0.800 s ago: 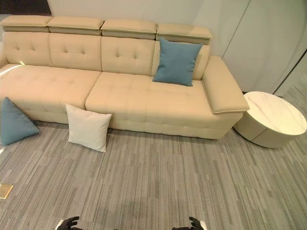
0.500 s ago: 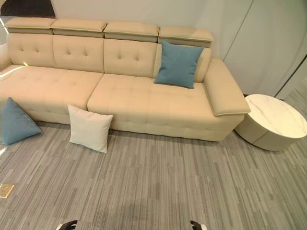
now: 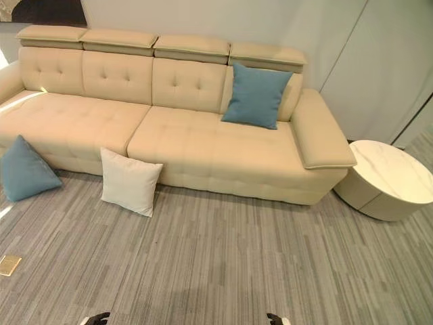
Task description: Pick up all the scattered cushions and arrange them neatly on the sofa.
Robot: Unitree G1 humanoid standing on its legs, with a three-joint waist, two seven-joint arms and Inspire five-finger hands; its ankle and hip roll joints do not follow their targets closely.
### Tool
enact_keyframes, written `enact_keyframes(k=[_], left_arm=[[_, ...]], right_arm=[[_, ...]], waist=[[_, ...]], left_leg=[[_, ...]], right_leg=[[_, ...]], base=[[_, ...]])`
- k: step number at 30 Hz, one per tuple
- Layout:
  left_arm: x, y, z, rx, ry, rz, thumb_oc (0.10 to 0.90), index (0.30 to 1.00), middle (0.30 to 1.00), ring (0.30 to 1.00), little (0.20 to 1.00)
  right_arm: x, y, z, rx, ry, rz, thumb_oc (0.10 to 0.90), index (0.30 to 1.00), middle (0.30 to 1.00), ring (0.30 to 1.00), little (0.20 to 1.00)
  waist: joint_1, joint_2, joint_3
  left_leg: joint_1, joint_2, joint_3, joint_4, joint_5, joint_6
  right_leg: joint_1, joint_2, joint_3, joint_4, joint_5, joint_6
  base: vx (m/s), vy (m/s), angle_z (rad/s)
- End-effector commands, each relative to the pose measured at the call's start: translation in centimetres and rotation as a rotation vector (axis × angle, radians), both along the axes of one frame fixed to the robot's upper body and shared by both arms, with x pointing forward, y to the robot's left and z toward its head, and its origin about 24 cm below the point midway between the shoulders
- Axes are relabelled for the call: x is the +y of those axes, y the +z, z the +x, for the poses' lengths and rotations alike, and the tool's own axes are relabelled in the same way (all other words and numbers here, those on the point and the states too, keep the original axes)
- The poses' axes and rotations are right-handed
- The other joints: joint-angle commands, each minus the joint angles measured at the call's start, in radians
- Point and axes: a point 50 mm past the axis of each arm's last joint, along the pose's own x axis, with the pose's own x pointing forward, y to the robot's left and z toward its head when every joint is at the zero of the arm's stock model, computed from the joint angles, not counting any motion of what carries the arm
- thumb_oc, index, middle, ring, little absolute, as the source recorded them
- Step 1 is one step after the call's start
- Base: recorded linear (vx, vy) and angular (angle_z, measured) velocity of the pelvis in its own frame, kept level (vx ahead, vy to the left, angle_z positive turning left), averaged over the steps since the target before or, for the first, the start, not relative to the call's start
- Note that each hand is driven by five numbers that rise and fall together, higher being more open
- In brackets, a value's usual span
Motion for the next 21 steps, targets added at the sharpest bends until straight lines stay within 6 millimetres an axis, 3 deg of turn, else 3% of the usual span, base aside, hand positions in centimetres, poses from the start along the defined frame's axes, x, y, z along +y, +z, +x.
enact_keyframes(k=[1, 7, 10, 11, 12, 14, 18, 21], left_arm=[[-0.2, 0.4, 2.6, -0.042, -0.036, 0.016, 0.8, 0.9, 0.9, 0.9, 0.9], [-0.6, 0.3, 2.7, -0.039, -0.047, 0.014, 0.8, 0.9, 0.9, 0.9, 0.9], [-0.8, 0.5, 3.6, -0.065, -0.048, 0.014, 0.8, 0.9, 0.9, 0.9, 0.9], [-0.8, 0.5, 3.6, -0.065, -0.048, 0.014, 0.8, 0.9, 0.9, 0.9, 0.9], [-0.8, 0.5, 3.8, -0.071, -0.048, 0.013, 0.8, 0.9, 0.9, 0.9, 0.9], [-0.8, 0.5, 3.8, -0.07, -0.049, 0.014, 0.8, 0.9, 0.9, 0.9, 0.9], [-0.3, 0.7, 4.0, -0.077, -0.046, 0.019, 0.8, 0.9, 0.9, 0.9, 0.9], [0.5, 1.0, 4.3, -0.085, -0.034, 0.038, 0.8, 0.9, 0.9, 0.9, 0.9]], right_arm=[[-1.5, 1.1, 2.9, -0.071, 0.052, -0.061, 0.8, 0.9, 0.9, 0.9, 0.9], [-1.7, 1.3, 3.5, -0.096, 0.04, -0.074, 0.8, 0.9, 0.9, 0.9, 0.9], [-1.8, 1.4, 3.5, -0.102, 0.01, -0.073, 0.8, 0.9, 0.9, 0.9, 0.9], [-1.8, 1.4, 3.5, -0.102, 0.01, -0.073, 0.8, 0.9, 0.9, 0.9, 0.9], [-1.7, 1.2, 3.3, -0.092, 0.0, -0.068, 0.8, 0.9, 0.9, 0.9, 0.9], [-1.6, 1.2, 3.1, -0.084, 0.001, -0.064, 0.8, 0.9, 0.9, 0.9, 0.9], [-0.8, 0.8, 2.8, -0.06, 0.006, -0.044, 0.8, 0.9, 0.9, 0.9, 0.9], [-0.2, 0.9, 3.8, -0.075, 0.043, -0.033, 0.8, 0.9, 0.9, 0.9, 0.9]], waist=[[0.028, -0.015, 0.06], [0.031, -0.025, 0.091], [0.012, -0.027, 0.093], [0.012, -0.027, 0.093], [0.003, -0.026, 0.085], [0.001, -0.023, 0.082], [0.004, -0.023, 0.073], [0.008, -0.014, 0.096]], left_leg=[[0.005, 0.019, 0.047, 0.083, -0.112, -0.022], [-0.107, -0.001, 0.048, 0.18, -0.112, -0.031], [-0.13, 0.035, 0.165, 0.202, -0.123, -0.022], [-0.13, 0.035, 0.165, 0.202, -0.123, -0.022], [-0.12, 0.053, 0.223, 0.194, -0.126, -0.014], [-0.102, 0.053, 0.233, 0.171, -0.129, -0.011], [-0.071, 0.024, 0.212, 0.13, -0.13, 0.02], [-0.05, 0.012, 0.207, 0.097, -0.128, 0.041]], right_leg=[[-0.006, -0.038, -0.026, 0.018, -0.04, 0.069], [-0.041, -0.062, -0.085, 0.023, -0.03, 0.065], [-0.056, -0.082, -0.136, 0.023, -0.024, 0.068], [-0.056, -0.082, -0.136, 0.023, -0.024, 0.068], [-0.051, -0.089, -0.165, 0.023, -0.024, 0.071], [-0.045, -0.089, -0.171, 0.025, -0.026, 0.075], [-0.055, -0.127, -0.178, 0.139, -0.05, 0.089], [-0.133, -0.166, -0.158, 0.295, -0.037, 0.113]], base=[[-0.1, -0.026, 0.24], [-0.11, 0.013, 0.36], [-0.07, 0.068, 0.76], [0.03, 0.104, 1.16], [0.08, 0.122, 0.83], [0.1, 0.14, 0.43], [0.12, 0.222, 0.32], [0.03, 0.194, 0.13]])
